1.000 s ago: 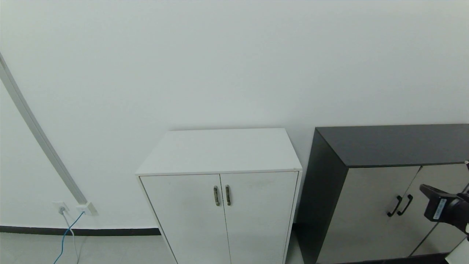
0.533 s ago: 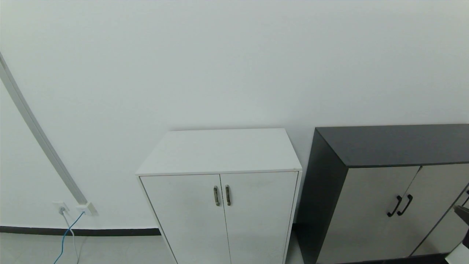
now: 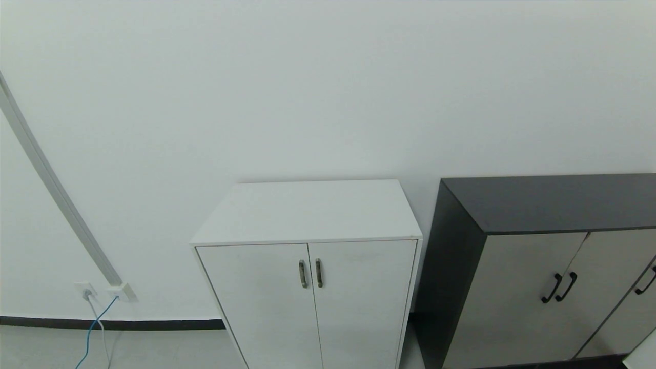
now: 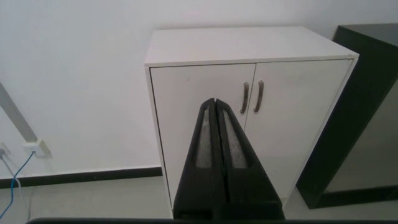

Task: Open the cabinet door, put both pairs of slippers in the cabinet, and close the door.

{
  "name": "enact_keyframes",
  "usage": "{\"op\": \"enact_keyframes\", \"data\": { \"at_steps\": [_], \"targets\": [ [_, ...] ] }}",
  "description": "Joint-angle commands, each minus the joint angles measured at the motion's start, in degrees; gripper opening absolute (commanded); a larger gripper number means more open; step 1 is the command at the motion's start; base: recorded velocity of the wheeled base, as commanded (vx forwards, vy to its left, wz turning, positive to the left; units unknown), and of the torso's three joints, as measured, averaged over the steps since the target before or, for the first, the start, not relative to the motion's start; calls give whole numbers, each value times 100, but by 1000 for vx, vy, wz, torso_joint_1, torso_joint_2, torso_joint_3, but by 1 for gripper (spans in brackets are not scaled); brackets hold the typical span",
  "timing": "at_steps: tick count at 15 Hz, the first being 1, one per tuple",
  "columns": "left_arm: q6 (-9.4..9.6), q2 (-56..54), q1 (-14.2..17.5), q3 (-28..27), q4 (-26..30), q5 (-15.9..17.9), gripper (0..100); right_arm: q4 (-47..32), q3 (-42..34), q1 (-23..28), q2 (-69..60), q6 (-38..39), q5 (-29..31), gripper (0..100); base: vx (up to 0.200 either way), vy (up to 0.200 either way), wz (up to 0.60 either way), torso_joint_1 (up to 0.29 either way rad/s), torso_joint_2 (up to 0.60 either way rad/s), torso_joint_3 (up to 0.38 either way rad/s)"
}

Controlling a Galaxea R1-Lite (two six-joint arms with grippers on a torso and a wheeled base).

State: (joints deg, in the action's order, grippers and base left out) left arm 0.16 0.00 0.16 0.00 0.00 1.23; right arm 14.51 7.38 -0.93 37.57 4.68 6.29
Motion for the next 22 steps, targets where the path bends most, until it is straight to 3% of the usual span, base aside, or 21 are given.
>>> {"op": "enact_keyframes", "data": {
  "at_steps": [1, 6, 12, 19, 22],
  "targets": [
    [2, 0, 2, 0, 0, 0, 0, -528, -17, -118, -927, -29, -23, 0, 0, 0, 0, 0, 0, 0],
    [2, 0, 2, 0, 0, 0, 0, -1785, -105, -725, -2210, -354, -14, 0, 0, 0, 0, 0, 0, 0],
    [2, 0, 2, 0, 0, 0, 0, -1837, -404, -1472, -3177, -591, -67, 0, 0, 0, 0, 0, 0, 0],
    [2, 0, 2, 0, -9, 0, 0, -1468, -729, -1481, -3186, -582, -550, 0, 0, 0, 0, 0, 0, 0],
    [2, 0, 2, 0, 0, 0, 0, -1468, -729, -865, -2984, -582, -524, 0, 0, 0, 0, 0, 0, 0]
  ]
}}
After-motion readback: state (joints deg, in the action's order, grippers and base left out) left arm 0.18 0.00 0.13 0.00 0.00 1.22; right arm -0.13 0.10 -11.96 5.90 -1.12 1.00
